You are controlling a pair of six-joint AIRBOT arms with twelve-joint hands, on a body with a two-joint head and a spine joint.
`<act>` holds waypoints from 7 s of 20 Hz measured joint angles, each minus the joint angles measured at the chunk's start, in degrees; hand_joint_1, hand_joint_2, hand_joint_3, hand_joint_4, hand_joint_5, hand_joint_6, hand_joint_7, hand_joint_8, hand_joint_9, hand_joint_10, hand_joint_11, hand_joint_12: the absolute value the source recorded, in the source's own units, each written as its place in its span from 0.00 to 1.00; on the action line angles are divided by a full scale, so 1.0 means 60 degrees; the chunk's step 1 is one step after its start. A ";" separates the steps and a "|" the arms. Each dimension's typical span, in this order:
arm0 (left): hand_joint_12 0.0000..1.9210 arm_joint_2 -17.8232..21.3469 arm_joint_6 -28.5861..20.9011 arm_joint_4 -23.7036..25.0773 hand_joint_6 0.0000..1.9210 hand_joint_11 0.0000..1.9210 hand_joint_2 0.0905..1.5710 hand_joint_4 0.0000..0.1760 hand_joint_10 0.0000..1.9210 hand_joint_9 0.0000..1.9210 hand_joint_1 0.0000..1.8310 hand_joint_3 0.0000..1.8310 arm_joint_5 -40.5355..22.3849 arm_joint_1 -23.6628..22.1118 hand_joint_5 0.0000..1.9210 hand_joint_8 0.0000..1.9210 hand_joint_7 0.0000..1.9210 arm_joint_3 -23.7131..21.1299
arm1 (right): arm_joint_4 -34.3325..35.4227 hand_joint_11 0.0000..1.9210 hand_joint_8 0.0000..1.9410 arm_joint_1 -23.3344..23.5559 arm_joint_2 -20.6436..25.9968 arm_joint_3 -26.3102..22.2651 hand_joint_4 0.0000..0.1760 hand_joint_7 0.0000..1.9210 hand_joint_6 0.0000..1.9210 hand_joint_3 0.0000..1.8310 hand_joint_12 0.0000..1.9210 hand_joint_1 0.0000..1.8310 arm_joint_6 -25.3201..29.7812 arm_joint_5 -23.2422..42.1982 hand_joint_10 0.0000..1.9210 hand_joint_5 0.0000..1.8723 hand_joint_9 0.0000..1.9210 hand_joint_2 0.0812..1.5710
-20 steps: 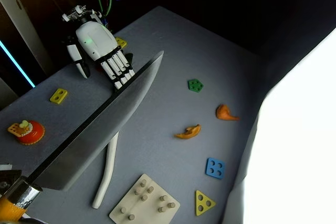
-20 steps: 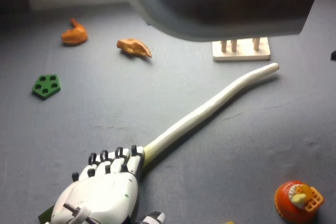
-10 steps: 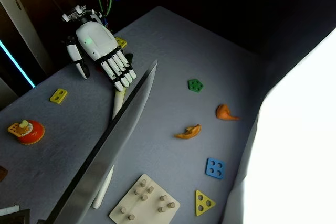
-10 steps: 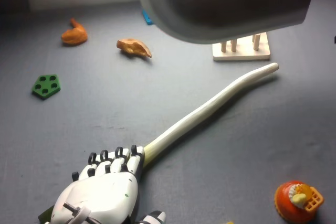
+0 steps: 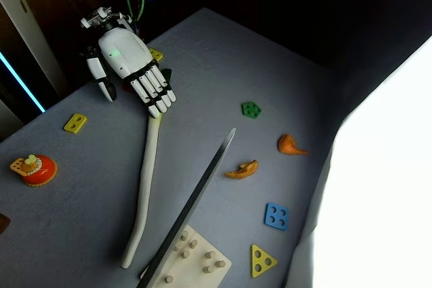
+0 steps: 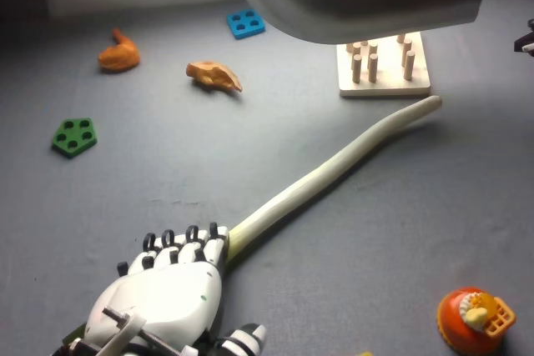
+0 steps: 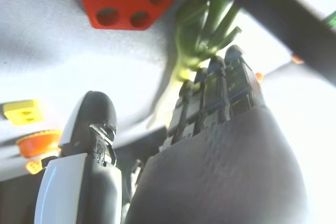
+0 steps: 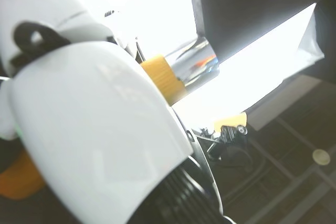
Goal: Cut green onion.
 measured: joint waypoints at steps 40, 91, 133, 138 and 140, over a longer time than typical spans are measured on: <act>0.00 0.2076 0.3391 -0.1464 0.00 0.00 0.85 0.00 0.00 0.00 0.30 0.00 -0.2830 -0.3672 0.03 0.00 0.01 0.0109 | -0.0368 0.87 1.00 -0.0149 -0.0481 0.0437 1.00 0.80 1.00 0.00 1.00 0.87 -0.0368 0.0142 1.00 0.68 0.83 0.78; 0.00 0.2087 0.3391 -0.1053 0.00 0.00 0.87 0.00 0.00 0.00 0.25 0.00 -0.3158 -0.3293 0.02 0.00 0.00 0.0033 | 0.1191 0.68 1.00 -0.1002 -0.2014 0.1475 0.00 0.59 0.83 0.00 1.00 0.57 -0.0430 0.1027 1.00 0.34 0.65 0.88; 0.01 0.2189 0.3395 -0.1829 0.01 0.02 0.84 0.00 0.01 0.02 0.30 0.00 -0.3082 -0.3840 0.03 0.01 0.03 -0.0302 | -0.1672 0.00 0.00 -0.0372 0.2324 -0.3847 0.37 0.00 0.00 0.00 0.00 0.27 0.0113 0.0076 0.00 0.00 0.00 0.47; 0.29 0.2189 0.3391 -0.1781 0.01 0.00 0.84 0.00 0.02 0.11 0.25 0.00 -0.3118 -0.3898 0.08 0.01 0.12 -0.0397 | -0.1745 0.00 0.03 -0.0867 0.3177 -0.5537 0.00 0.18 0.03 0.01 0.35 0.00 0.0073 0.0036 0.04 0.14 0.13 0.65; 0.55 0.2189 0.3395 -0.1738 0.02 0.00 0.84 0.00 0.04 0.25 0.19 0.00 -0.3115 -0.3898 0.20 0.02 0.28 -0.0448 | -0.1825 0.03 0.08 -0.0954 0.3184 -0.5807 0.00 0.40 0.11 0.01 0.74 0.00 -0.0171 0.0219 0.14 0.36 0.35 0.69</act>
